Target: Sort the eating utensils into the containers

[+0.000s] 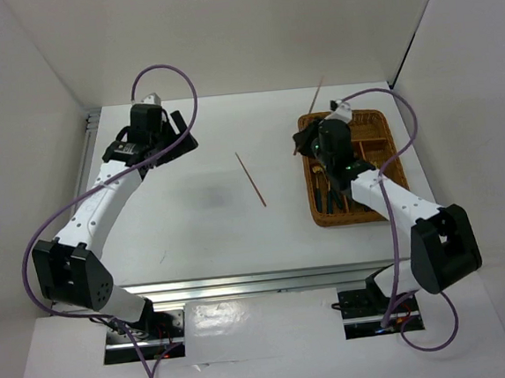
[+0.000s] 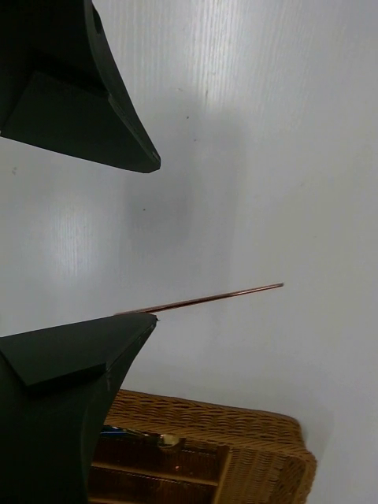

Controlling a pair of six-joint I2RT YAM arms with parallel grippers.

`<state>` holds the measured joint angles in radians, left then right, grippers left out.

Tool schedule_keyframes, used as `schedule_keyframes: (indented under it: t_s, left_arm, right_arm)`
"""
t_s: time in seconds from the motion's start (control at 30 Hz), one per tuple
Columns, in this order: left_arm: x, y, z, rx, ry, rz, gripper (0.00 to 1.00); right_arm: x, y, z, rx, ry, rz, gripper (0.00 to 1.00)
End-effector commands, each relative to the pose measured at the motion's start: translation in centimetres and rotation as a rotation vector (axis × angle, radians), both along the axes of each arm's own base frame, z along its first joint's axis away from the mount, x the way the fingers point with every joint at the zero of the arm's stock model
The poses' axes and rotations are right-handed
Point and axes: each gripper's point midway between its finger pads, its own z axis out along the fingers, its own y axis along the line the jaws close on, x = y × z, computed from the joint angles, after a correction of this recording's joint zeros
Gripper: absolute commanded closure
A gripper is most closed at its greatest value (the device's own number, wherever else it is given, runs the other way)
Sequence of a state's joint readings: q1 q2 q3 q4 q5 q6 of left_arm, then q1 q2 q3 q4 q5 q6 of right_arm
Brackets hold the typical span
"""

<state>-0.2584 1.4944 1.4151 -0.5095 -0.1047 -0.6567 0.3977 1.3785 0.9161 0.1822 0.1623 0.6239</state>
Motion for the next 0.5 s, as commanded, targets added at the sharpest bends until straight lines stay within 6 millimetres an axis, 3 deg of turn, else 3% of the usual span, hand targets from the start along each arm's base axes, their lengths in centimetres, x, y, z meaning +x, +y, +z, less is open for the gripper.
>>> schedule_keyframes:
  t_s: [0.0, 0.1, 0.17, 0.23, 0.33, 0.47]
  left_arm:
    - [-0.6, -2.5, -1.0, -0.075, 0.017, -0.125, 0.14]
    - [-0.6, -3.1, -1.5, -0.094, 0.026, -0.151, 0.14]
    - [-0.9, -2.8, -2.2, -0.083, 0.046, -0.141, 0.14]
    - [-1.0, -2.7, -2.4, -0.084, 0.042, -0.142, 0.13]
    - [-1.2, -2.9, -3.0, -0.091, 0.051, -0.152, 0.13]
    - [-1.0, -3.3, -3.8, -0.104, 0.064, -0.156, 0.13]
  right_arm:
    - [3.3, -4.9, 1.7, 0.125, -0.026, -0.208, 1.0]
    - [6.5, -7.9, 0.2, 0.195, 0.014, -0.309, 1.0]
    - [8.4, -9.6, -1.9, 0.252, 0.075, -0.395, 1.0]
    - [9.2, -10.4, -4.1, 0.288, 0.114, -0.462, 1.0]
    - [10.1, -12.0, -4.6, 0.33, 0.072, -0.559, 1.0]
    - [11.3, -12.8, -7.0, 0.364, 0.148, -0.664, 1.0]
